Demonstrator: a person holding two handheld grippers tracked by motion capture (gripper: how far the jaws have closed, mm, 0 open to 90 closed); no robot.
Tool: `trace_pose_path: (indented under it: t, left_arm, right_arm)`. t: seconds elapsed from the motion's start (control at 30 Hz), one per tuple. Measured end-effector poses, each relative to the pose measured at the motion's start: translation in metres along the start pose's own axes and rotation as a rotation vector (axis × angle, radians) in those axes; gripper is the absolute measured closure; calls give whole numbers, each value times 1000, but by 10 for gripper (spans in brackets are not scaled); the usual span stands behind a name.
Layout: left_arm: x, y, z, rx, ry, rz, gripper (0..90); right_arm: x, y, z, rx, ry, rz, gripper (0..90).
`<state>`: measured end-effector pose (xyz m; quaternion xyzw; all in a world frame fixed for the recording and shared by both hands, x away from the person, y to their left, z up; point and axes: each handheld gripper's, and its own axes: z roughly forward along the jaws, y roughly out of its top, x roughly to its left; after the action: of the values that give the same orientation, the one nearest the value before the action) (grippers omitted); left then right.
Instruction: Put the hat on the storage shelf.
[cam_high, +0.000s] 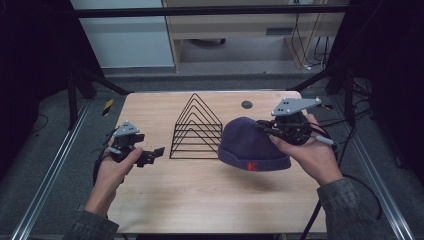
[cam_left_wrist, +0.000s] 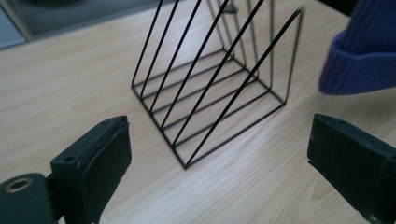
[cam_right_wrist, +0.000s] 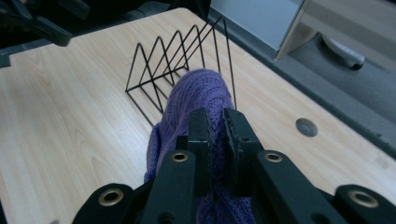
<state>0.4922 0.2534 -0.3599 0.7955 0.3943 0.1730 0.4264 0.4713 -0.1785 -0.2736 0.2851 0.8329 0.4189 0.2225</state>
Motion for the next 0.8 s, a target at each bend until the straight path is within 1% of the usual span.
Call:
trace_pose_path:
  t: [0.1,0.17,0.23,0.3,0.37,0.4,0.47,0.5,0.57,0.6,0.67,0.8]
  left_arm:
    - [-6,17,-5,-17,-32,25,54]
    - [-9,26,-4,-20,-48,20,54]
    - [-11,34,-3,-18,-56,25,55]
    - [-12,40,-4,-29,-58,25,56]
    - [-14,46,-3,-42,-73,21,57]
    - [-14,49,-3,-49,-80,17,58]
    - [-13,54,1,-61,-112,-9,59]
    - [-13,56,1,-66,-119,-12,61]
    - [-16,61,2,-77,-122,1,63]
    - [-17,63,1,-77,-119,20,62]
    - [-18,66,1,-80,-111,42,59]
    - [-18,72,3,-83,-107,54,55]
  right_arm:
    - [-4,10,-4,-19,-14,-9,823]
    - [-7,16,-8,-44,-18,-5,822]
    - [-10,21,-12,-71,-19,0,822]
    - [-13,26,-15,-81,-25,-3,822]
    - [-15,31,-17,-94,-29,-2,823]
    - [-18,36,-18,-100,-36,-4,823]
    - [-18,39,-17,-101,-38,-6,823]
    - [-19,42,-15,-98,-42,-6,822]
    - [-19,48,-14,-96,-57,-19,823]
    - [-19,51,-14,-102,-59,-21,823]
    - [-19,57,-14,-116,-65,-27,823]
    - [-20,72,-14,-139,-79,-30,822]
